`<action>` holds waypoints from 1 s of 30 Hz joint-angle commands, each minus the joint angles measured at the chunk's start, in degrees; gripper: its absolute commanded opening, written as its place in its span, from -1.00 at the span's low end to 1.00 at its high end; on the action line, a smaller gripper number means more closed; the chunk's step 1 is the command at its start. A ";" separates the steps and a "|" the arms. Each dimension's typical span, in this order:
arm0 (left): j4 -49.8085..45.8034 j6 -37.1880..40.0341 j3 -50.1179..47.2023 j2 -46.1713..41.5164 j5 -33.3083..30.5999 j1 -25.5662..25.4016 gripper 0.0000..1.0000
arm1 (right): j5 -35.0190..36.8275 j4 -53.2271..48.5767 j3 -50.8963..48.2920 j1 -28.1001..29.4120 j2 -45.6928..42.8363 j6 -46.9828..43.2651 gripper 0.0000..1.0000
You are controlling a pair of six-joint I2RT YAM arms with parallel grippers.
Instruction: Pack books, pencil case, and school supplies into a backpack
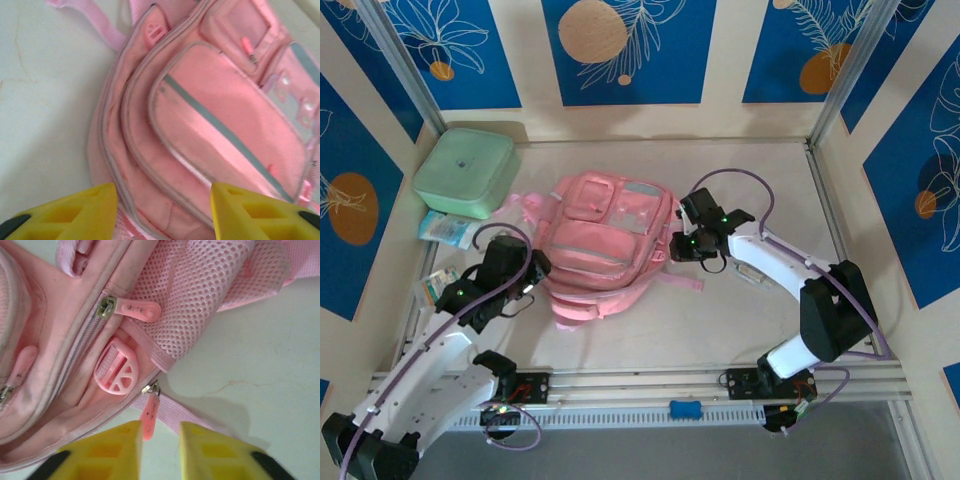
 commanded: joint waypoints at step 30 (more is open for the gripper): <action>27.77 -5.31 -0.19 31.07 0.40 -25.41 0.20 | -15.18 -1.08 30.90 -6.42 33.72 15.14 -0.34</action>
